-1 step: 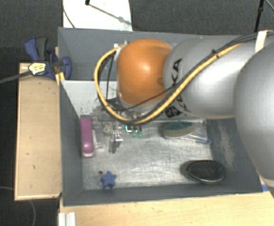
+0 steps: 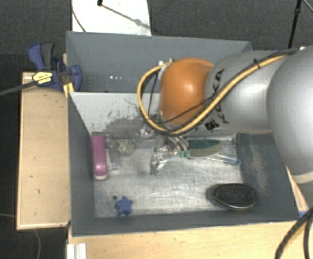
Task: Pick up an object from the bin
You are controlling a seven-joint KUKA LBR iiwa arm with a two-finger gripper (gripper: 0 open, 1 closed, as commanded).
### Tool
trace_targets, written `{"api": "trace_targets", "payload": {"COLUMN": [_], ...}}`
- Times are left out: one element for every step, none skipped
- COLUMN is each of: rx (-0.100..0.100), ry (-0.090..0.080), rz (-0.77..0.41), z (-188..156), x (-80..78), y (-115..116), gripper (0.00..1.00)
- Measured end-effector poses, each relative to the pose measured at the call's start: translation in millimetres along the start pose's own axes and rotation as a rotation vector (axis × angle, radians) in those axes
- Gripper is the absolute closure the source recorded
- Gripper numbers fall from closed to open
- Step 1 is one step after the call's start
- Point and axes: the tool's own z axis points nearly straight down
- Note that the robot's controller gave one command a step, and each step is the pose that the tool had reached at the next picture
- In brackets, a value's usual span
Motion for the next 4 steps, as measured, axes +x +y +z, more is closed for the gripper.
{"api": "trace_targets", "payload": {"rx": [0.001,0.000,-0.002,-0.002], "ry": [-0.008,-0.001,-0.008,-0.005], "rz": [0.098,0.074,-0.158,-0.187], "z": [-32.6,-16.0,28.7,27.5], "x": [12.5,40.8,37.5,70.8], "y": [-80.2,-126.3,-153.9,-218.8], "gripper": [0.00,0.00,0.00,0.00]}}
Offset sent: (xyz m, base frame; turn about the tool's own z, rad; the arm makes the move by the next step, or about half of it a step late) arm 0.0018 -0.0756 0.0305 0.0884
